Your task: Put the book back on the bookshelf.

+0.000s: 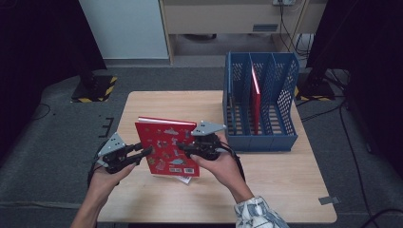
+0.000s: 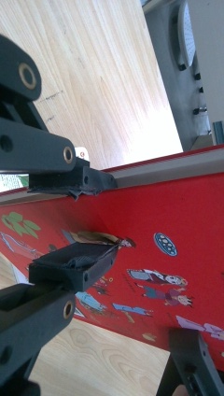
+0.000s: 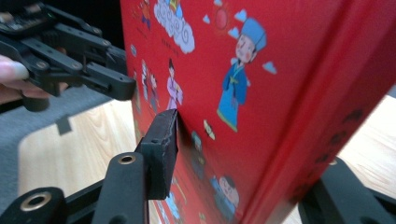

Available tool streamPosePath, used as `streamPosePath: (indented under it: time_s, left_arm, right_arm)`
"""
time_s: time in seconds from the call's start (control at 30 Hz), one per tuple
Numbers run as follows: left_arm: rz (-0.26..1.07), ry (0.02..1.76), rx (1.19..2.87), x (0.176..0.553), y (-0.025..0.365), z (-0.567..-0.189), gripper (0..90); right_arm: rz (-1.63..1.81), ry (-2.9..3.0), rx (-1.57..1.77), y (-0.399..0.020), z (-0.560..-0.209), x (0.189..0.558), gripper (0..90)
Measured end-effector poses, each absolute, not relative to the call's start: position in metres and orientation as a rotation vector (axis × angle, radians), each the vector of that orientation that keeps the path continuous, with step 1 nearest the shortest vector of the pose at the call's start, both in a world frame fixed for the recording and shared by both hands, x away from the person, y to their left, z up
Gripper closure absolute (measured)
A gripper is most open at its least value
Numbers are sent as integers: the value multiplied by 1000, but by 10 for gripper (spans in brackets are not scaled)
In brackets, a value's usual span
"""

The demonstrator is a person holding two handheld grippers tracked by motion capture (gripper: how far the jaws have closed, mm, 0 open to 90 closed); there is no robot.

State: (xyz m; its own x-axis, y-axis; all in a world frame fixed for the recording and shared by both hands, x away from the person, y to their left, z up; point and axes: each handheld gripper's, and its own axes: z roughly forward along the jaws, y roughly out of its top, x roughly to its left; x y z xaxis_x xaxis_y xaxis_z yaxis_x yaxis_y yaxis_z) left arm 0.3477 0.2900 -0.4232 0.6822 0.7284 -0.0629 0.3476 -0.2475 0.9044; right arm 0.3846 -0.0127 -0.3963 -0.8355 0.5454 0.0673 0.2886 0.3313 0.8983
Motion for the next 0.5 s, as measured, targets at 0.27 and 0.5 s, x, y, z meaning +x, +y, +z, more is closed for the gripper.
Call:
streamPosePath:
  time_s: [0.27,0.5]
  left_arm:
    - [451,874,1857,350,288,-418,631]
    - [485,877,1871,359,278,-415,629]
  right_arm:
    - [1565,2349,761,-13,-394,387,557]
    - [1563,2329,733,-15,-389,389,566]
